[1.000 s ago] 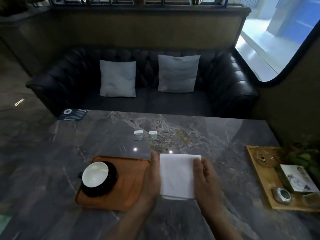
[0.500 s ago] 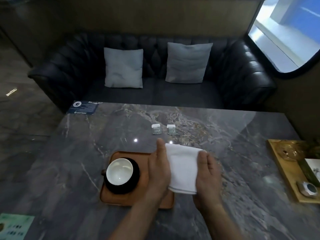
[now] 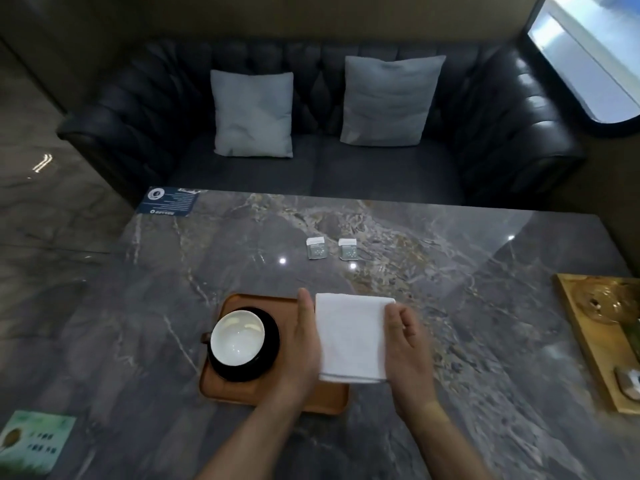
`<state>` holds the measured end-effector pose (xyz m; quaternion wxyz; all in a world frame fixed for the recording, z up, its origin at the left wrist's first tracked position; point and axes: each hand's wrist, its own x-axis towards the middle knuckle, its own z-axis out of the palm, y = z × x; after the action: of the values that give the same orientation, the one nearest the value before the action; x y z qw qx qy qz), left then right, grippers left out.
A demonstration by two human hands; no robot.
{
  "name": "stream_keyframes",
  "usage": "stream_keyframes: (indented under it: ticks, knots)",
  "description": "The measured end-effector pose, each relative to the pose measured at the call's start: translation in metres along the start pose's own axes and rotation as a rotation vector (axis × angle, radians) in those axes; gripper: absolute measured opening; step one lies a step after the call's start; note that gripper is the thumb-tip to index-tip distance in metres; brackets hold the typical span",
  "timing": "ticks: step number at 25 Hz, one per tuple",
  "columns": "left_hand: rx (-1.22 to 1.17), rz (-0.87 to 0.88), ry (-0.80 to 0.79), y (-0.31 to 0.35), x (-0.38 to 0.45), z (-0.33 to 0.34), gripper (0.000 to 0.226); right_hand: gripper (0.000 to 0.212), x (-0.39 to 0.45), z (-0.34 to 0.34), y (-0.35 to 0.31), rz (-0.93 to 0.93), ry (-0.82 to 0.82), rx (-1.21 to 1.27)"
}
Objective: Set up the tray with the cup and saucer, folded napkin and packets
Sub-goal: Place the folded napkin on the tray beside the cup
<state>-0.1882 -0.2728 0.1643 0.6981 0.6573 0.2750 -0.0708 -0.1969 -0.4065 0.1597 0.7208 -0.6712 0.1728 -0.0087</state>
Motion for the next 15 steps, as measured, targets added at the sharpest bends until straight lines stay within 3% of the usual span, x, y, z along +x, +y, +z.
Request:
stream_keyframes:
  ticks: [5,9,12,15]
  knots:
    - [0.076,0.15,0.028,-0.038,-0.001,-0.008,0.025,0.014,0.007,-0.004,0.04,0.032,-0.024,-0.153]
    - [0.329,0.188,0.113,-0.066,0.008,-0.018,0.01,0.013,-0.003,0.006,0.073,0.087,0.079,-0.343]
    - [0.351,0.209,0.151,-0.085,0.017,-0.021,0.009,0.016,-0.005,0.019,0.09,0.111,0.14,-0.416]
    - [0.379,0.177,0.148,-0.097,0.031,-0.034,0.007,0.012,-0.002,0.028,0.105,0.146,0.092,-0.463]
